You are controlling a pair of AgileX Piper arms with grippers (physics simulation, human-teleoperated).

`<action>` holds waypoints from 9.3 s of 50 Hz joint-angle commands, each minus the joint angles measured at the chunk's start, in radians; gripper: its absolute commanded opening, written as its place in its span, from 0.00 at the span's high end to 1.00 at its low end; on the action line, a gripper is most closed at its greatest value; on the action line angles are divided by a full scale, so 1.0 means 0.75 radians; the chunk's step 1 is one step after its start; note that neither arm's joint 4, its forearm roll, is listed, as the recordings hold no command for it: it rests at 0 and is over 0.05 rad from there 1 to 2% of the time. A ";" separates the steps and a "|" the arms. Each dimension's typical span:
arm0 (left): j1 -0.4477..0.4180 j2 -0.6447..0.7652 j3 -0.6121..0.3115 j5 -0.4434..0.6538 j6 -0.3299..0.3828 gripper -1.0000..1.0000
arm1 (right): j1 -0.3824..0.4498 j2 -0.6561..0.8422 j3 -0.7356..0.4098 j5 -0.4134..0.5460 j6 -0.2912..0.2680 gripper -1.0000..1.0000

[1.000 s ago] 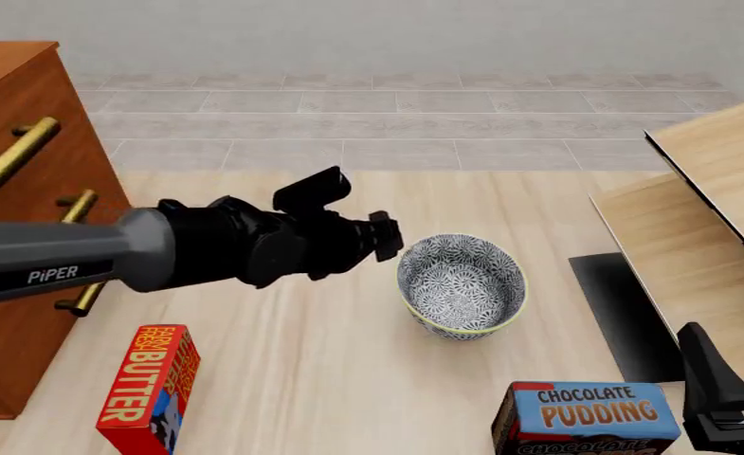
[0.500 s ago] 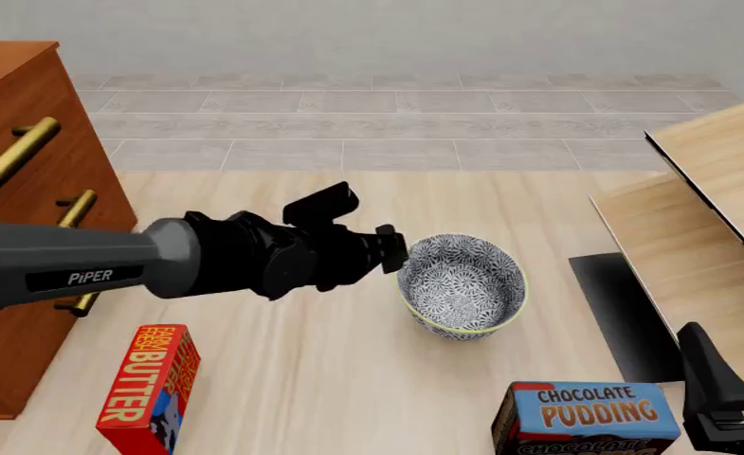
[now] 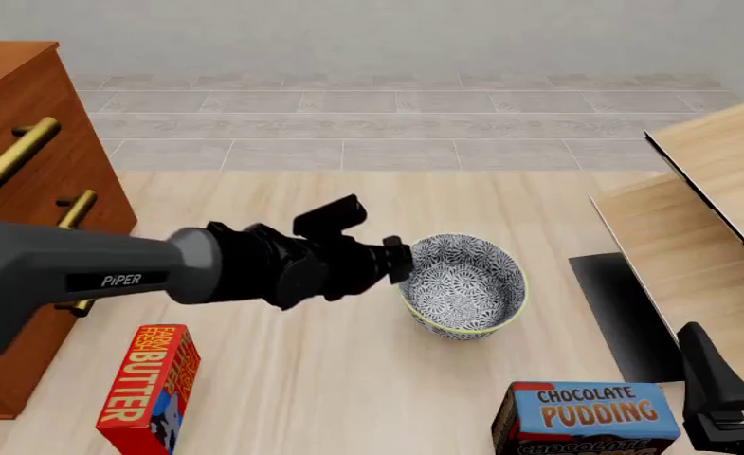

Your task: Close the top drawer of the cabinet and put the bowl on top of it.

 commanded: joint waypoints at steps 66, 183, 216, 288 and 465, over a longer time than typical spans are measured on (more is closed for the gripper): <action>-0.002 0.128 -0.059 -0.038 0.002 1.00 | 0.000 -0.002 -0.001 0.002 0.000 0.00; 0.447 -1.237 -0.127 1.019 0.232 1.00 | 0.000 -0.002 -0.001 0.002 0.000 0.00; 0.675 -1.330 -0.379 1.300 0.289 1.00 | 0.000 -0.002 -0.001 0.002 0.000 0.00; 1.142 -1.352 -0.611 1.454 0.223 1.00 | 0.000 -0.002 -0.001 0.002 0.000 0.00; 1.759 -0.828 -0.369 0.816 0.085 1.00 | 0.000 -0.002 -0.001 0.002 0.000 0.00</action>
